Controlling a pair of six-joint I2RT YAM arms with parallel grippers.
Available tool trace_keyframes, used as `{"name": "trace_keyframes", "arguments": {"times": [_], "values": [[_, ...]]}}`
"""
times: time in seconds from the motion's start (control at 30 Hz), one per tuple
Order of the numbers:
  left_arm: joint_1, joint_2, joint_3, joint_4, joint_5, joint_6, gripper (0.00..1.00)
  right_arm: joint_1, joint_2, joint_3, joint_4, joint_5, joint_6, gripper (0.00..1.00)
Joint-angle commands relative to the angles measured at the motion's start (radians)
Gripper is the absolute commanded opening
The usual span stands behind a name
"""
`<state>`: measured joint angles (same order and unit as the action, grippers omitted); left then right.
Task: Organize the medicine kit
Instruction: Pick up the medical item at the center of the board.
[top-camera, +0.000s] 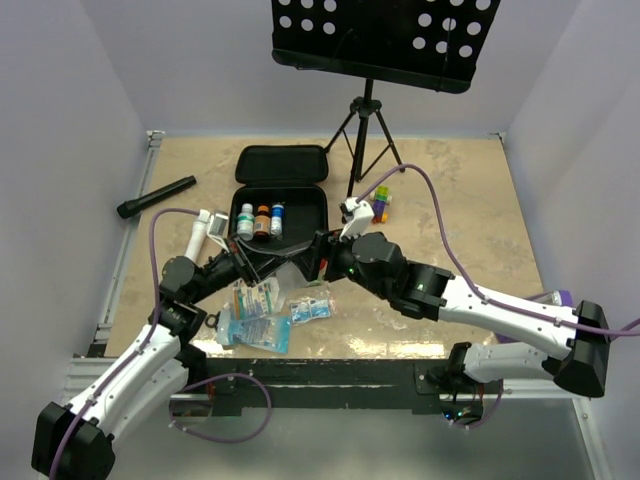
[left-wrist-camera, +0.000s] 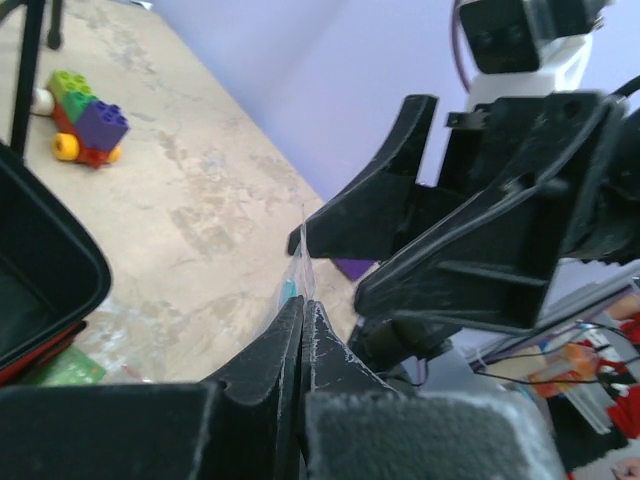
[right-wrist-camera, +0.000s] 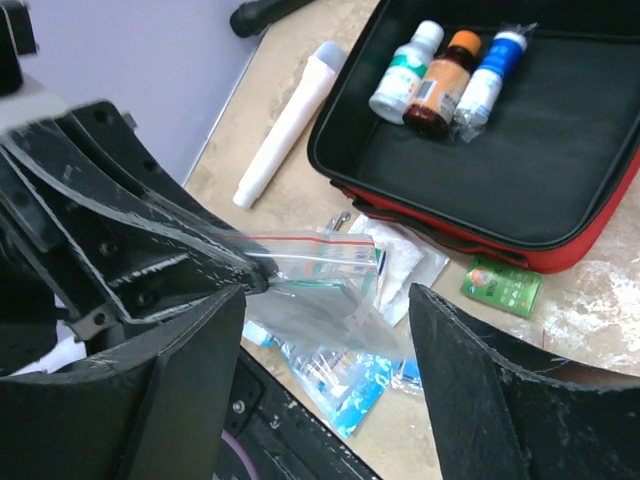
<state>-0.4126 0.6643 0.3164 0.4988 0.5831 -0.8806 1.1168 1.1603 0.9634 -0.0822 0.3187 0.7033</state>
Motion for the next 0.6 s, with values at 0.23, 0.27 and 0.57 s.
{"name": "trace_keyframes", "arguments": {"times": [0.23,0.27,0.57], "values": [[0.003,0.018,0.049,0.179,0.139,-0.101,0.0,-0.018,-0.008,-0.058,0.196,-0.138,-0.119,0.6],[0.003,0.018,0.05,0.188,0.147,-0.107,0.0,-0.021,-0.013,-0.067,0.211,-0.159,-0.131,0.58],[0.003,0.052,0.105,0.305,0.265,-0.169,0.0,-0.031,-0.094,-0.137,0.279,-0.256,-0.226,0.54]]}}
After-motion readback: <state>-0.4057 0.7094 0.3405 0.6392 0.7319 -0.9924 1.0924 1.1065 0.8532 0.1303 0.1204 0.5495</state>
